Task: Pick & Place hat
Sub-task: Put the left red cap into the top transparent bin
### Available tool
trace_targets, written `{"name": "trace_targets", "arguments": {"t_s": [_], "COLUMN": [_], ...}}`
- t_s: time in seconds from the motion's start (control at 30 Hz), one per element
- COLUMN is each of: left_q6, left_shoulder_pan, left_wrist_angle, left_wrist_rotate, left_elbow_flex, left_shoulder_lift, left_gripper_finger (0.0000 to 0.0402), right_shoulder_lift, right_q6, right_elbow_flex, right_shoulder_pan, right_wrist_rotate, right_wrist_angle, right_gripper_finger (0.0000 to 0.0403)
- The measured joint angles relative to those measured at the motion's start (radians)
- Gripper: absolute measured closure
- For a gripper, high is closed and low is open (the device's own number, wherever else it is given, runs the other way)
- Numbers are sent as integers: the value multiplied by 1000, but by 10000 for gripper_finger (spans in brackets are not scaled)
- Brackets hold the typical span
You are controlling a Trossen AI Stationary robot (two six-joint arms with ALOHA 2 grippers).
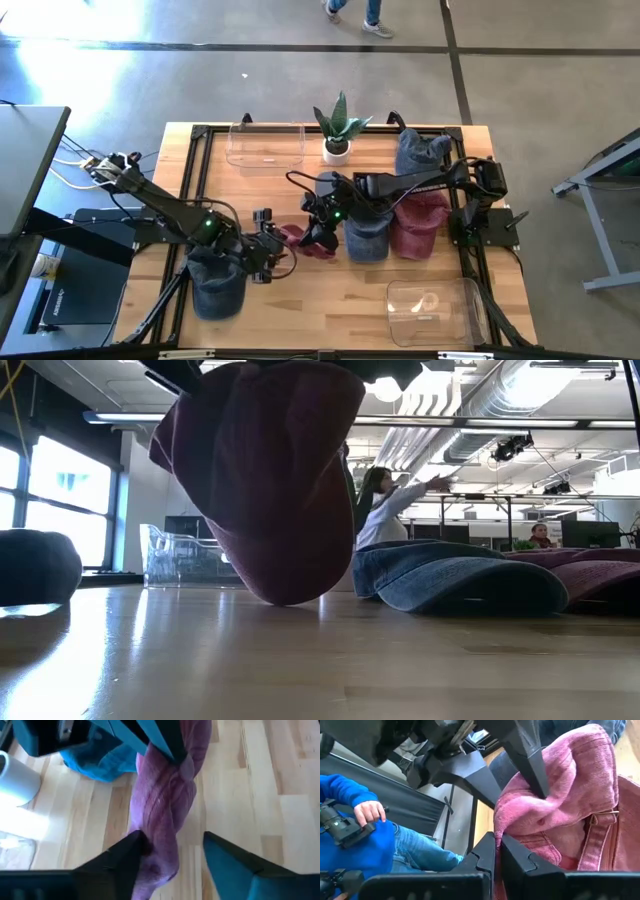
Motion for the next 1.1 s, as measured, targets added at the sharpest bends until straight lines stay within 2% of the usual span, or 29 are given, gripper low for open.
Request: {"name": "trace_targets", "arguments": {"t_s": [0.2, 0.33, 0.4, 0.5, 0.67, 0.8, 0.93, 1.1], "left_q6": [0, 9, 46, 84, 108, 129, 167, 183], "left_shoulder_pan": [0, 1, 0, 0, 2, 14, 51, 73], "left_wrist_angle": [-59, -167, -203, -219, -172, -146, -147, -150], "left_wrist_rotate": [27, 86, 118, 129, 39, 26, 77, 167], "left_elbow_flex": [34, 106, 136, 166, 176, 178, 175, 176], "left_shoulder_lift": [0, -1, -1, -1, -1, 10, 67, 94], "left_gripper_finger": [295, 310, 298, 259, 159, 99, 96, 156], "right_shoulder_lift": [0, 0, 0, 0, 0, 0, 0, 0], "right_q6": [-5, -7, -9, -12, -28, -28, -28, -28], "right_elbow_flex": [0, 0, 0, 0, 0, 0, 0, 0], "right_shoulder_pan": [0, 0, 0, 0, 0, 0, 0, 0], "right_wrist_rotate": [-21, -22, -22, -22, -22, -22, -22, -22], "right_wrist_angle": [0, 0, 0, 0, 0, 0, 0, 1], "right_gripper_finger": [398, 393, 390, 393, 397, 390, 395, 397]}}
